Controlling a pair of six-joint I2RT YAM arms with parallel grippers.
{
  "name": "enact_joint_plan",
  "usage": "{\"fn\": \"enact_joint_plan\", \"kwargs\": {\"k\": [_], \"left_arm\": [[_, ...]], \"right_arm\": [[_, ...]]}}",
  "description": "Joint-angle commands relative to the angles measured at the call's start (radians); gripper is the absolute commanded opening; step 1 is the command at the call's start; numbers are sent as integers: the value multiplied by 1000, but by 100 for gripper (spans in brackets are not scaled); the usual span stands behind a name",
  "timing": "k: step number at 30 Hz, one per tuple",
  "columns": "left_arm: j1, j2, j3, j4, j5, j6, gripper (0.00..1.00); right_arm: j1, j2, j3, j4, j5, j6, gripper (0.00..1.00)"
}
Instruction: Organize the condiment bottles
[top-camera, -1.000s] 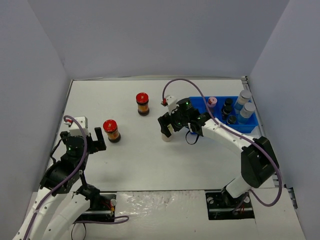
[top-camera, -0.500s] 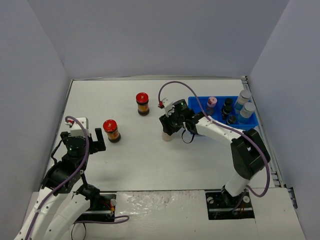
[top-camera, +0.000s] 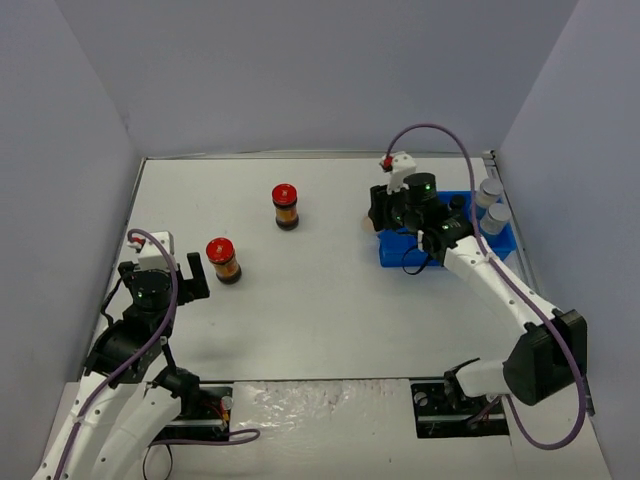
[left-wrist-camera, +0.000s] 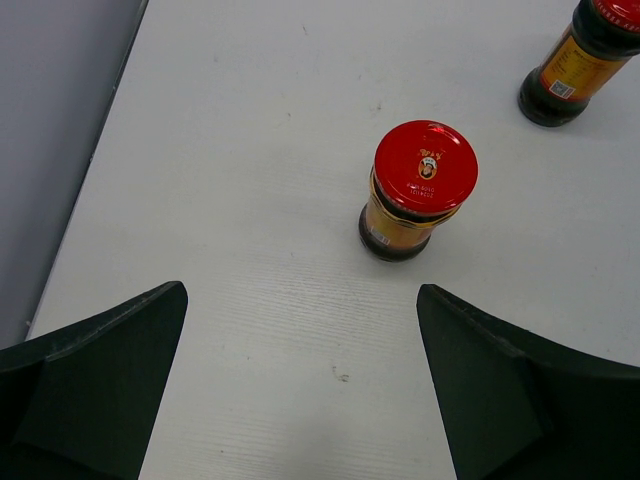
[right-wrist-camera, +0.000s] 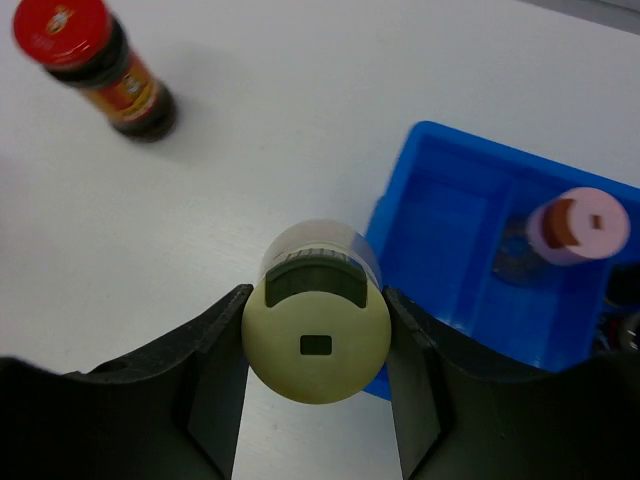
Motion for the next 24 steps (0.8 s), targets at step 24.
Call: {"fn": "enact_joint_plan", "kwargs": {"k": [24], "left_arm": [[20,20,14,72,10,26,97]], "right_arm": [[-301,157,-77,111,196,159,0]]}}
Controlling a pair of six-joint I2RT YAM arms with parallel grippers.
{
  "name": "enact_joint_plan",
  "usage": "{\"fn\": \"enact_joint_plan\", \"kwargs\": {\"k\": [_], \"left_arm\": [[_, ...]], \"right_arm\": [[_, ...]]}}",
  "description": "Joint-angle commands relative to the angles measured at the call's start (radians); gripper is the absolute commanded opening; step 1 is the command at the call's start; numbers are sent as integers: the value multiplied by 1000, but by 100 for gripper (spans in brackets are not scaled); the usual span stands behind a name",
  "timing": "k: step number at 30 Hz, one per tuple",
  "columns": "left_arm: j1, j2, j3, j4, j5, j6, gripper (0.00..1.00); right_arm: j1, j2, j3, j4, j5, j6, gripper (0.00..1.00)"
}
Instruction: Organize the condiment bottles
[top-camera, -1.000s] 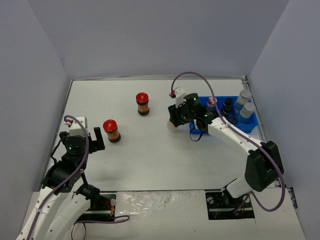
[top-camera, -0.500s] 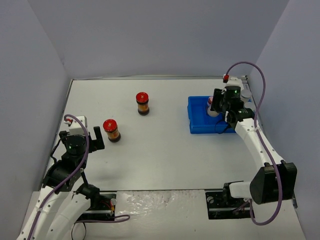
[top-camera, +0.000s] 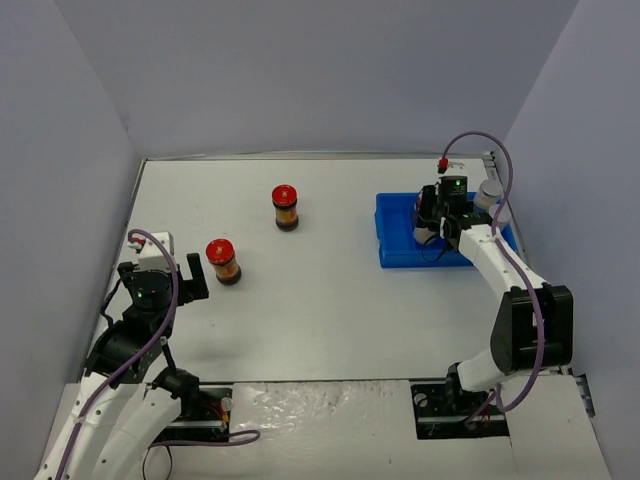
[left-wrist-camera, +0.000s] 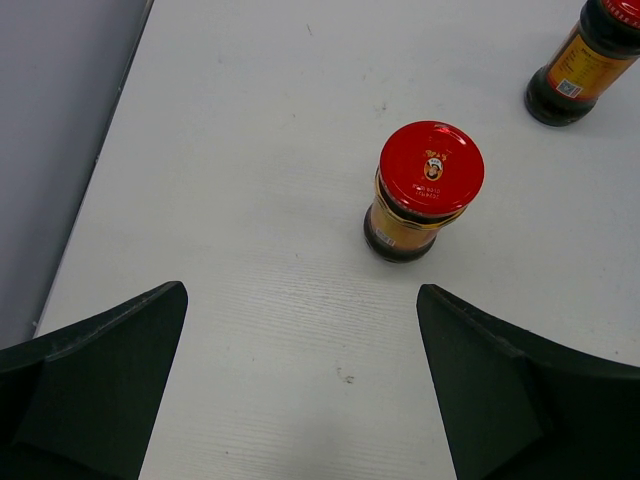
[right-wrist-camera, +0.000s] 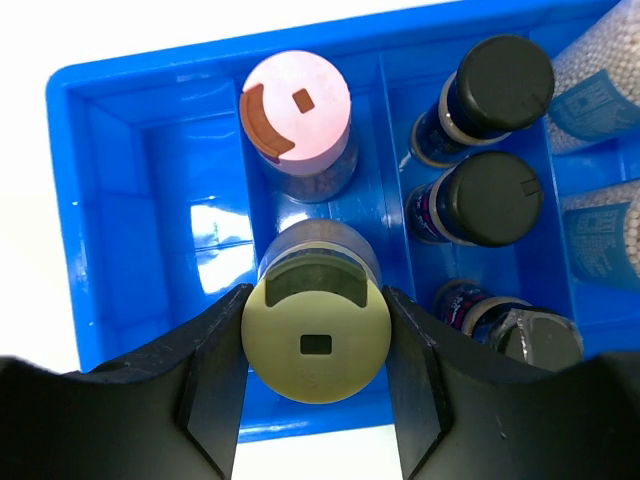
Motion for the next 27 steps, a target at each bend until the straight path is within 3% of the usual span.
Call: {"fn": "enact_joint_plan", "kwargs": {"k": [1,6,8,16,23,27], "left_arm": [[7,17,16,66,5,12,97],[10,23,16,66,7,14,97],[11,26,16,67,10,15,97],[12,32,16,66,15,13,97],[14,46,18,65,25,11,97],[14,55,19,67,30,11,97]], "right_arm": [[-3,19,-37,126,43,20,0],[-2,56,-72,167,59,20,10],[-2,71,-80,172,63,21,18],[7,20,-79,171,80,21,70],[93,-83,35,105,64,-27,85],[183,-74,141,96,-50,-91,93]]}}
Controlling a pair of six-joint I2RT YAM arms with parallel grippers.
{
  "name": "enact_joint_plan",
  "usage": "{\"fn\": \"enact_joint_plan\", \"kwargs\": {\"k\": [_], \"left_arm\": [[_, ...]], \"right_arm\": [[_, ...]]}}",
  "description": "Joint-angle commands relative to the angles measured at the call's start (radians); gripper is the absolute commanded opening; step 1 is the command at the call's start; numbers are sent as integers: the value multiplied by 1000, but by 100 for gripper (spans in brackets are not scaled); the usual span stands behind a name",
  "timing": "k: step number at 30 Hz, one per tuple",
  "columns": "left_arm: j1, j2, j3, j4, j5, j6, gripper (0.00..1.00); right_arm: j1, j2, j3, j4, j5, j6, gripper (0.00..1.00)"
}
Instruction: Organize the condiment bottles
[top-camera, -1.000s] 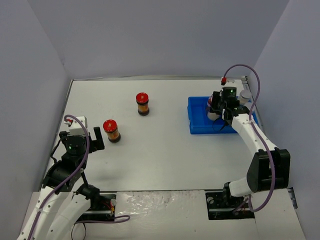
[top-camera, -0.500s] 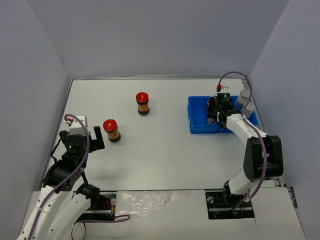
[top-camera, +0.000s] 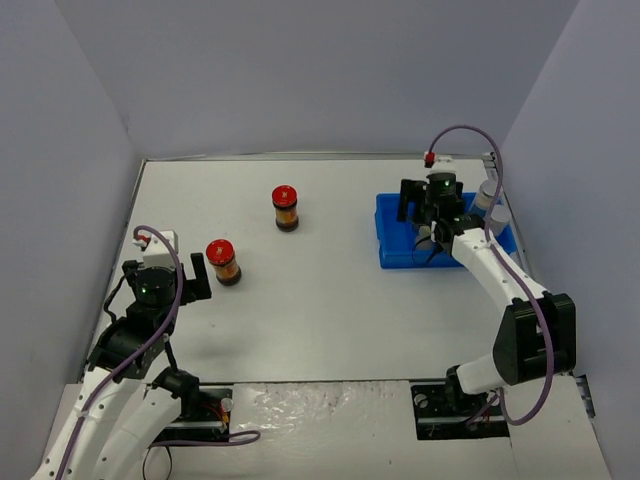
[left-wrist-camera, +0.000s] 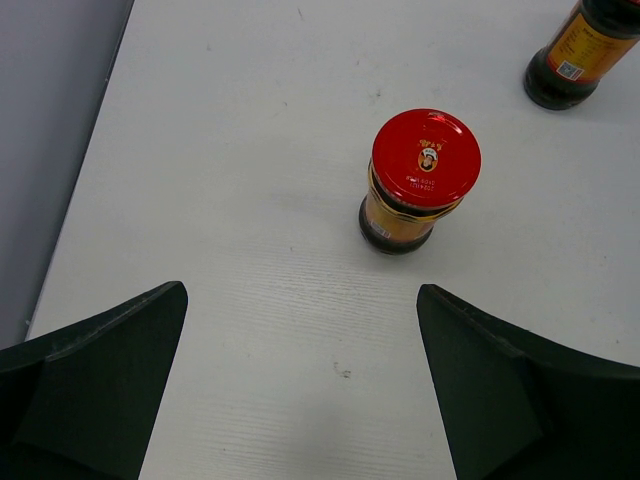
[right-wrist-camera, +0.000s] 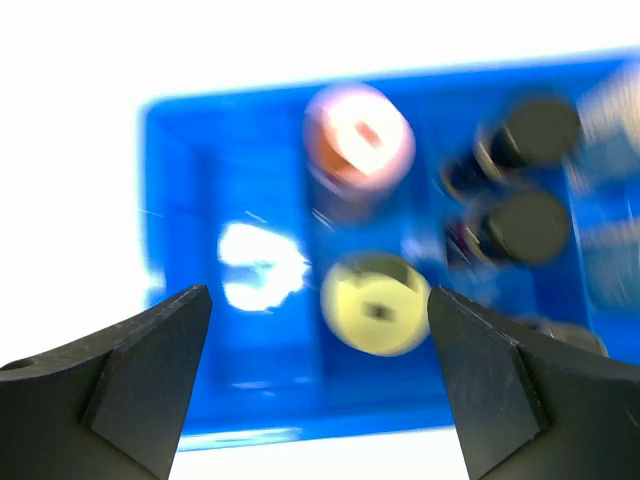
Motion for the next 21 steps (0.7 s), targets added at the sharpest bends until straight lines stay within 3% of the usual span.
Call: {"fn": "enact_joint_plan", "kwargs": {"k": [1,3,10,21], "left_arm": [[8,26,19,66,5,10,97],[8,28,19,65,8,11,97],[12,34,18,66,7,12,97],[18,49,19,60,1,13,97]], "right_arm": [[118,-15,189,30,-140,-96,96],[175,37,257,32,-208,-135,100],[341,272,485,42,-318,-249,100],[444,548,668,143,-400,-295,100]]}}
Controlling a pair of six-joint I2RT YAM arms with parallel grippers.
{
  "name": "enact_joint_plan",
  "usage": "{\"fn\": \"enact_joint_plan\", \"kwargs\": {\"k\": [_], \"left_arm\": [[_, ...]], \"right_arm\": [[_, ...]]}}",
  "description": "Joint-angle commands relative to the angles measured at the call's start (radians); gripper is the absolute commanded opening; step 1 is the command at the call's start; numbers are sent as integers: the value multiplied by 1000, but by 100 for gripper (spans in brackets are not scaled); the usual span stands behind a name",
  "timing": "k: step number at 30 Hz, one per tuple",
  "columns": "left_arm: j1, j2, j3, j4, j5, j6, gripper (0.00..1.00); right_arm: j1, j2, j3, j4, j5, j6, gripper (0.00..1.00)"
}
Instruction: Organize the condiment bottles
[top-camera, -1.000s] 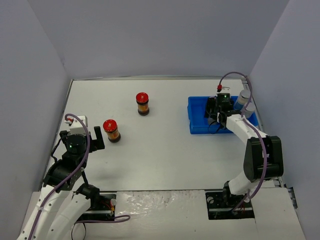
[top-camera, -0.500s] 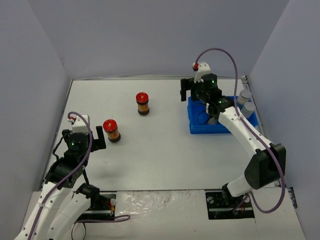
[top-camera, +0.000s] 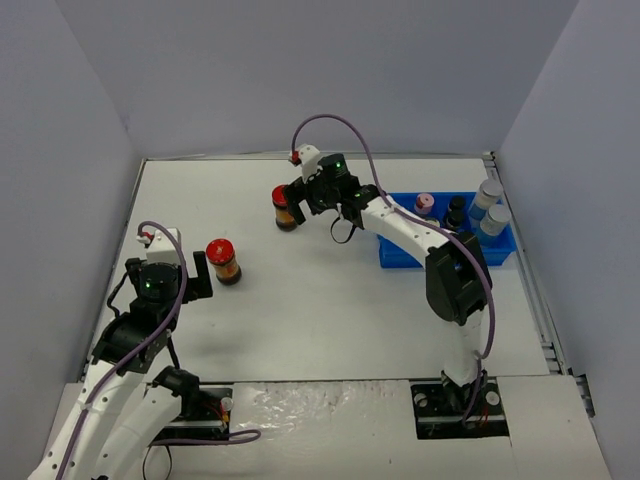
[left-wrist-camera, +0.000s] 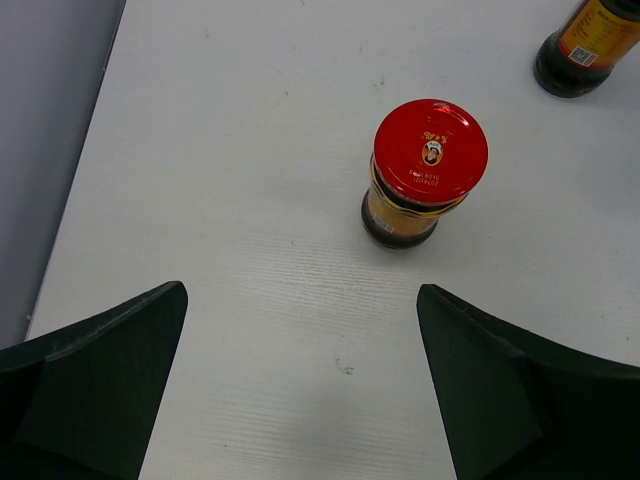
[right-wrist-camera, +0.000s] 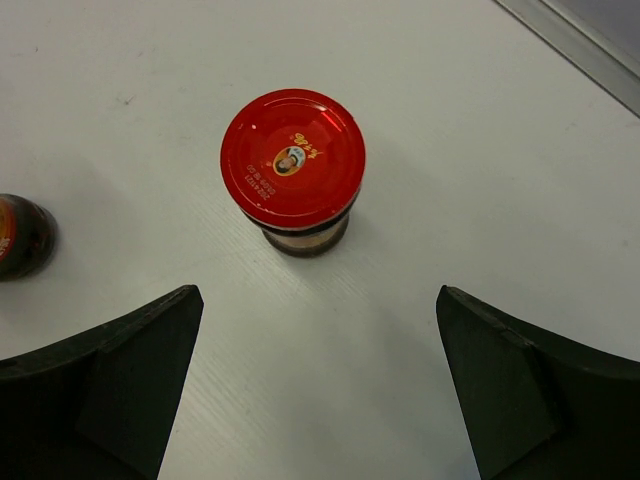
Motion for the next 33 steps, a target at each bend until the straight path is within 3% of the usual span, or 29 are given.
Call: {"fn": "enact_joint_plan", "kwargs": {"k": [1,22,27,33], "left_arm": [[10,18,19,62,-7,13,97],[12,24,18,62,1,12,97],[12,27,19,63,6,13,97],[12,30,18,64,9,12,97]], "right_arm": [[32,58,112,115,-50,-40,100],[57,274,203,296,42,10,98],[55,295,212,330,57,18,90],[56,310,229,317,54,21,62]]}}
